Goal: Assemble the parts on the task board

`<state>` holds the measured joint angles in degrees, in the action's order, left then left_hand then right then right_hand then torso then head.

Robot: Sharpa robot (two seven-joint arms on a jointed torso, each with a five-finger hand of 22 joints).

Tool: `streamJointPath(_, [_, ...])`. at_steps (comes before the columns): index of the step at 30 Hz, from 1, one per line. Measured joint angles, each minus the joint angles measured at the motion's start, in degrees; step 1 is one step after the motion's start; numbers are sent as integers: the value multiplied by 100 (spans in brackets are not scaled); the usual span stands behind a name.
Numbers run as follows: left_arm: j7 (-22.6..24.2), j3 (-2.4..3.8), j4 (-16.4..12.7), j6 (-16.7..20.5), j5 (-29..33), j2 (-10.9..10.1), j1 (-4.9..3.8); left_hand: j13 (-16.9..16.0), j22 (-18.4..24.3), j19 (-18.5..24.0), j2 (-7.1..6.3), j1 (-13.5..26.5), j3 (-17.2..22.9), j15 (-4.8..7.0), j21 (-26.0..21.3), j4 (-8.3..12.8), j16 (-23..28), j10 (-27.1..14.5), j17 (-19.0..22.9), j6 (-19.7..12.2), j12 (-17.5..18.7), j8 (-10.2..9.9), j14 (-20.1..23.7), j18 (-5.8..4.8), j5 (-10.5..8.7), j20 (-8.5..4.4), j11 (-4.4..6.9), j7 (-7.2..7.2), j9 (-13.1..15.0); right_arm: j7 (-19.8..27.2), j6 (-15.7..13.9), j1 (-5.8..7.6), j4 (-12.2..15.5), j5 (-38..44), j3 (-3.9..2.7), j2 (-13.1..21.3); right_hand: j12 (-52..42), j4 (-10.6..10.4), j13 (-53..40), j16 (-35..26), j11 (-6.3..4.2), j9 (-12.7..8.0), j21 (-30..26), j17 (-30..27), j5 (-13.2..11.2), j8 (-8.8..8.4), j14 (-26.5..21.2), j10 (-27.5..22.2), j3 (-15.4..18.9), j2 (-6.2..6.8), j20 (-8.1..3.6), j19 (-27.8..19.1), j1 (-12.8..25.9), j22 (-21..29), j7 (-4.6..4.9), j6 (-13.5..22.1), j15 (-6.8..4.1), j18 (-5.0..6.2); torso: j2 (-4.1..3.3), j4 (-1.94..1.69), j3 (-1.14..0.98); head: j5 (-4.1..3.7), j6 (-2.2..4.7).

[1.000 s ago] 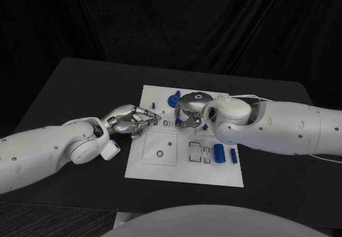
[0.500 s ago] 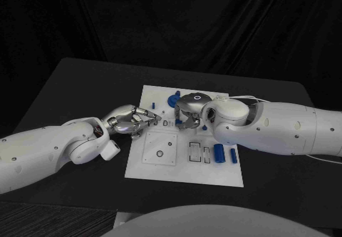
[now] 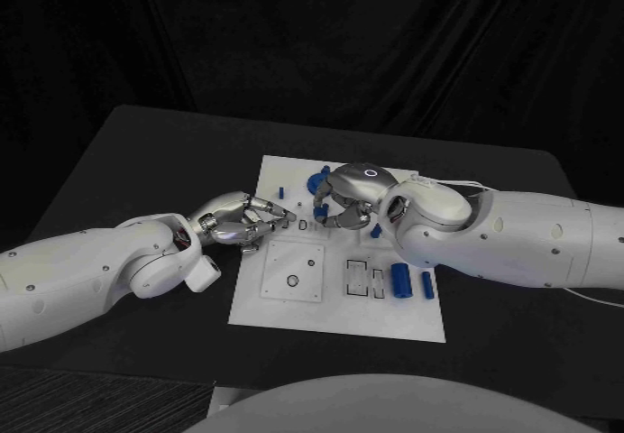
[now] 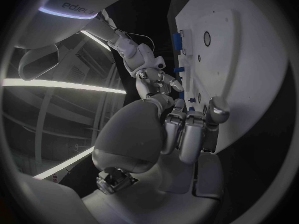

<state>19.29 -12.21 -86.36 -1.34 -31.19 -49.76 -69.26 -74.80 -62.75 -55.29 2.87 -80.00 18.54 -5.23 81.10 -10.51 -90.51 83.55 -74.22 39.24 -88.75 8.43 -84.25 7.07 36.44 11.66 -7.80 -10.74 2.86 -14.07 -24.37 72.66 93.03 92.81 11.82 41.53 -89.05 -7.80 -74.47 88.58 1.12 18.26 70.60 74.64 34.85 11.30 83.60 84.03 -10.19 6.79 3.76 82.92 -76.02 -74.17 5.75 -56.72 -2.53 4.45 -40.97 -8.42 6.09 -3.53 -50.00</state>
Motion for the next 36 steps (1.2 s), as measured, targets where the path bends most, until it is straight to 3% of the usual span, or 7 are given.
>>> streamJointPath(7, [-24,0,14,-34,0,18,5,0,3,-1,0,0,0,0,0,0,0,0,0,-2,0,0,0,0,0,1,0,0,0,550,-766,-1,113,-450,-1,92,0,0,0,0,0,0,0,0,0,-28,0,0,0,0,0,0,0,0,0,0,0,0,0,1,-1,10,0])
streamJointPath(14, [-36,0,24,-49,0,61,11,0,3,1,0,0,0,0,-1,0,0,-3,0,-5,0,0,0,0,0,2,1,-1,0,906,-1110,-1,148,-823,-1,110,0,0,0,0,0,0,0,0,-6,-28,0,0,0,0,0,0,1,0,0,0,0,-1,0,5,-4,-5,0])
streamJointPath(16, [-42,0,25,-51,0,66,11,0,3,91,0,0,1,0,-1,1,0,-45,0,-6,0,-1,0,0,0,-10,41,-1,0,967,-1142,-2,151,-917,-1,110,0,0,0,0,0,0,0,0,-7,-28,0,0,0,0,0,-1,1,0,0,0,0,0,0,5,-5,-12,0])
streamJointPath(17, [-47,0,25,-53,0,68,12,0,3,101,1,0,22,0,-2,22,0,-45,0,-155,0,-1,0,0,0,-19,42,15,0,999,-1153,-2,151,-972,-1,108,0,0,0,0,0,0,0,0,-11,-28,0,0,0,0,0,0,1,0,0,0,0,-1,0,5,-5,-14,0])
streamJointPath(19, [-53,0,25,-55,0,69,12,0,4,102,1,0,297,0,-2,81,0,-46,0,-249,0,-5,0,-1,0,-18,42,39,-1,1041,-1159,-2,153,-1046,1,102,0,0,0,0,0,0,0,0,-11,-28,0,0,0,0,0,0,1,0,0,0,0,-1,0,5,-5,-17,0])
streamJointPath(22, [-58,0,22,-56,0,70,13,0,3,102,1,0,299,1,-2,80,0,-65,0,-435,0,-148,0,0,0,-19,63,77,-1,1086,-1149,-3,155,-1141,1,83,0,0,0,0,0,0,0,0,-11,-28,0,0,0,0,0,0,1,0,0,0,0,0,0,5,-5,-20,0])
streamJointPath(36, [-42,0,-13,-42,-190,70,13,0,2,101,1,0,299,2,-2,81,0,-67,0,-434,0,-150,0,0,0,-20,66,80,-1,1087,-784,-53,129,-1333,0,-12,0,1,0,0,0,0,0,0,-12,-33,0,0,-1,0,0,-1,1,0,0,0,0,-1,3,-3,5,1,0])
